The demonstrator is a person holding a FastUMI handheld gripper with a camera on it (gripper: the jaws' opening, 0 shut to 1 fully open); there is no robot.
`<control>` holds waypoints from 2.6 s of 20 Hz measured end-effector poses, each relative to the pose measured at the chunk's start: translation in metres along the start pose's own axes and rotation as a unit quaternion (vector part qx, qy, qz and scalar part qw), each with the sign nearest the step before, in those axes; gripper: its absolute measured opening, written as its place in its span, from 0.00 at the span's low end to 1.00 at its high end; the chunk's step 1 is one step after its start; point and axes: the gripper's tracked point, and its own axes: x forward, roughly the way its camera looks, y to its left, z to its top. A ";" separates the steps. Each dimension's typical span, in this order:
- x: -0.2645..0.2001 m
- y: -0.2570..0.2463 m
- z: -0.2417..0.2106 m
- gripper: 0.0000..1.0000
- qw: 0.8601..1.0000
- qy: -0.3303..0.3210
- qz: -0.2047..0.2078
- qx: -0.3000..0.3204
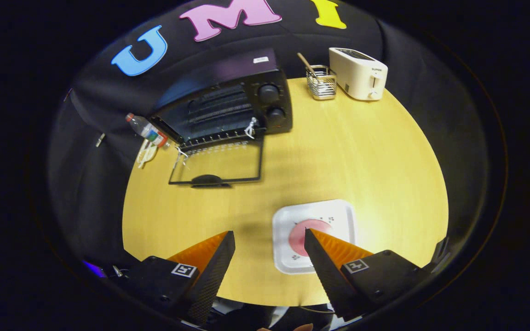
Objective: Open the toaster oven, put the food inside, and close the toaster oven door.
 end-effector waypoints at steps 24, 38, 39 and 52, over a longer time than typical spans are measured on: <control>0.091 -0.129 -0.045 0.05 0.989 0.146 0.005 -0.018; 0.032 -0.061 -0.025 0.05 0.935 0.078 0.193 0.287; 0.028 -0.050 -0.021 0.05 0.931 0.069 0.197 0.301; 0.058 0.072 0.045 0.05 0.855 -0.042 0.180 0.485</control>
